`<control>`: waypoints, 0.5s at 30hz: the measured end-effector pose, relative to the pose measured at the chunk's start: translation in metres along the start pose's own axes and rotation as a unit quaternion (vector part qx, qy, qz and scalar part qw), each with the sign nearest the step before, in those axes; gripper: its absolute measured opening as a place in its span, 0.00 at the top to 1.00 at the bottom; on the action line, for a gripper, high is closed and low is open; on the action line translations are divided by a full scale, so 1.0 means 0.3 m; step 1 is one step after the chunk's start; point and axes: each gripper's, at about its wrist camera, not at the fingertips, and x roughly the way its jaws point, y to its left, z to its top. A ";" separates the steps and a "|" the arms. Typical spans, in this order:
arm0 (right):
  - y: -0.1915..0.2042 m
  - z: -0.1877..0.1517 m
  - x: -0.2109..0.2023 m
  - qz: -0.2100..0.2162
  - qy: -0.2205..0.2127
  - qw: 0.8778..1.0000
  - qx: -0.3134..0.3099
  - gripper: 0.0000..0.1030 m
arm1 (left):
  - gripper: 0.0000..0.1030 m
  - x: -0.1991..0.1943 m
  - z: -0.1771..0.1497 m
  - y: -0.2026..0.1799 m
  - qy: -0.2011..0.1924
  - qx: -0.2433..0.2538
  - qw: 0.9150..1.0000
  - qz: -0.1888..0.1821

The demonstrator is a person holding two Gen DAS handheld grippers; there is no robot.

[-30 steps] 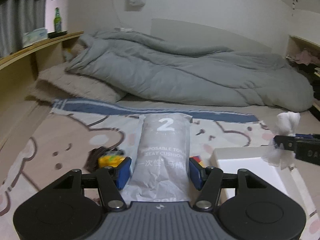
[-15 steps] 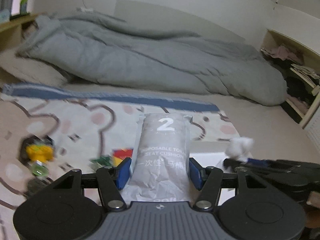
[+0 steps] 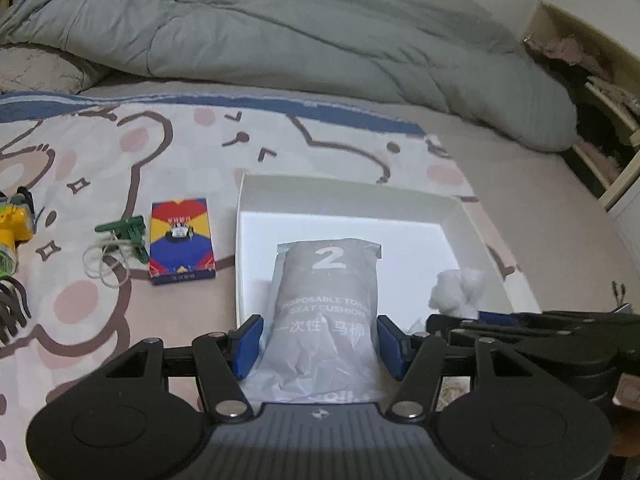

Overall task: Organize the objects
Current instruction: 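Lower the grey packet into the white tray with the left tool while the right tool drops the cloth there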

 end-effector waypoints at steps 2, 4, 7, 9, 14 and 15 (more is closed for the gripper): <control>-0.005 -0.002 0.018 -0.006 0.007 1.000 0.001 0.72 | 0.41 0.019 -0.012 -0.004 0.002 -0.003 1.000 0.006; -0.015 -0.006 0.034 -0.010 0.015 1.000 0.005 0.72 | 0.41 0.032 -0.021 -0.002 0.004 -0.010 1.000 0.013; -0.021 -0.014 0.054 -0.017 0.023 1.000 0.005 0.72 | 0.36 0.044 -0.031 0.014 0.003 -0.029 0.999 0.016; -0.022 -0.013 0.057 -0.017 0.022 1.000 0.004 0.70 | 0.31 0.046 -0.034 0.026 0.001 -0.040 0.999 0.012; -0.037 -0.007 0.041 -0.026 0.002 0.999 0.030 0.48 | 0.24 0.036 -0.026 0.028 0.005 -0.028 0.999 0.021; -0.041 -0.007 0.040 -0.022 0.004 0.999 0.031 0.48 | 0.24 0.034 -0.024 0.029 0.005 -0.023 0.999 0.021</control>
